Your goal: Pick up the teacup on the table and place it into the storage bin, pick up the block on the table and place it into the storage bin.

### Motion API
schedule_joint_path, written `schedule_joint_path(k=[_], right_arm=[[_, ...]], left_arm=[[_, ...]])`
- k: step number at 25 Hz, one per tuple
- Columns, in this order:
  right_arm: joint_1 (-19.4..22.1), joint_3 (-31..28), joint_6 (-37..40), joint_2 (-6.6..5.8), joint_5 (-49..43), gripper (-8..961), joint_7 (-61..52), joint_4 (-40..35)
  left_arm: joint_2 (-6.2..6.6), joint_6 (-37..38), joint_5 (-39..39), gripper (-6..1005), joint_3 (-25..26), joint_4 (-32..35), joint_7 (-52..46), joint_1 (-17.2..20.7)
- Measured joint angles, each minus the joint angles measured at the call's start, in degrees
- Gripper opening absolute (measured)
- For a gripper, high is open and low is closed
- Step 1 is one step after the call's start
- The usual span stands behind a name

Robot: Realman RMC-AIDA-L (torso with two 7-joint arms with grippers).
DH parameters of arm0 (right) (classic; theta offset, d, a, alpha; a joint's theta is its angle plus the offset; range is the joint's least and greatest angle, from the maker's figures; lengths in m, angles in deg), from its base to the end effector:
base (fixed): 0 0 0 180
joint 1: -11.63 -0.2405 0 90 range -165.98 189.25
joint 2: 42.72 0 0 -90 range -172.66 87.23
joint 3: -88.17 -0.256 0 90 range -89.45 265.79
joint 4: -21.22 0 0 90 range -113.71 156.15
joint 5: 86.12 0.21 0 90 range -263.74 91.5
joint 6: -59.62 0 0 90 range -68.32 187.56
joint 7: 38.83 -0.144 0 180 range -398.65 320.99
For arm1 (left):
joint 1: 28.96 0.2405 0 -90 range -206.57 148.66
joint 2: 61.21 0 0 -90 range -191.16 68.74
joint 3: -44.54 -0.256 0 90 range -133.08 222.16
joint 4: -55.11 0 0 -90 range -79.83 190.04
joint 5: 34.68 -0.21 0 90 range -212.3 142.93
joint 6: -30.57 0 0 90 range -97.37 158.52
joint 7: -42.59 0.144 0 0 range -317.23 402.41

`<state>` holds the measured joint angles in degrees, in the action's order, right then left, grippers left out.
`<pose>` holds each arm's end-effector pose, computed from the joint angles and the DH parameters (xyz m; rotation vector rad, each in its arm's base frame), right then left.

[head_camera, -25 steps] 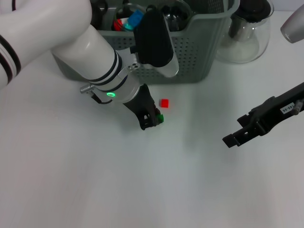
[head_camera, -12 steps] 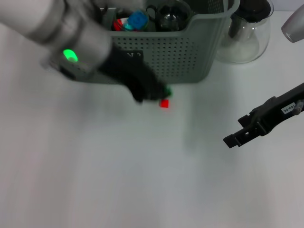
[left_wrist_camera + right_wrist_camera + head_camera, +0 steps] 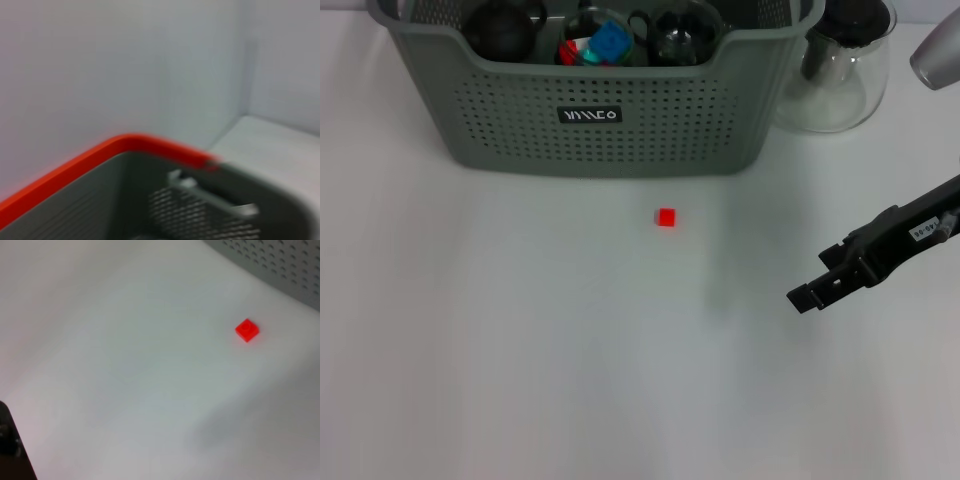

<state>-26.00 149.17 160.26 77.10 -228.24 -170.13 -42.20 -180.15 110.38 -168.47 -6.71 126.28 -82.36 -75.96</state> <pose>0.2061 0.3381 0.0047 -2.8611 1.1393 -0.3228 -0.1108 0.4314 0.0698 -2.5505 -0.5811 -0.2587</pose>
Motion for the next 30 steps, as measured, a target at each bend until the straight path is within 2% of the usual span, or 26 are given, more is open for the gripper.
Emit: schedule_joint_path(k=[4, 6, 9, 17, 18, 21, 23, 24, 27, 30], right_arm=[[-0.4, 0.2, 0.0, -0.07, 0.0, 928, -0.8, 0.0], [-0.6, 0.3, 0.1, -0.08, 0.0, 927, -0.9, 0.0], [-0.7, 0.4, 0.1, -0.16, 0.0, 927, -1.0, 0.1], [-0.7, 0.3, 0.2, -0.25, 0.0, 927, -1.0, 0.1], [-0.6, 0.3, 0.2, -0.28, 0.0, 928, -1.0, 0.1], [-0.5, 0.1, 0.3, -0.39, 0.0, 928, -0.6, 0.1], [-0.4, 0.0, 0.3, -0.58, 0.0, 927, -0.4, 0.1], [-0.3, 0.0, 0.2, -0.73, 0.0, 927, -0.4, 0.1], [0.0, -0.2, 0.1, -1.44, 0.0, 927, -0.6, 0.1], [0.2, -0.9, 0.0, -2.29, 0.0, 928, -0.8, 0.4]], left_arm=[[2.65, -9.9, -3.2, 265, 0.3, -13.5, -0.3, -4.5], [3.42, -14.0, -3.9, 275, 0.4, -18.1, -0.6, -6.1], [3.36, -17.6, -4.2, 288, 0.2, -20.6, -0.6, -6.7], [2.92, -19.3, -4.3, 324, -0.8, -20.5, -0.7, -6.8], [2.92, -18.9, -4.3, 365, -0.7, -20.3, -0.7, -6.7], [2.98, -14.9, -2.8, 487, -0.2, -17.6, -0.2, -5.8], [2.83, -10.2, -0.3, 576, 0.0, -14.1, 0.6, -4.4], [2.50, -5.2, 2.5, 624, 0.0, -10.5, 2.2, -2.7], [0.85, 8.6, 8.6, 769, -0.6, -1.9, 8.3, 1.6], [-1.36, 16.0, 7.7, 789, -3.1, 3.3, 9.7, 4.7]])
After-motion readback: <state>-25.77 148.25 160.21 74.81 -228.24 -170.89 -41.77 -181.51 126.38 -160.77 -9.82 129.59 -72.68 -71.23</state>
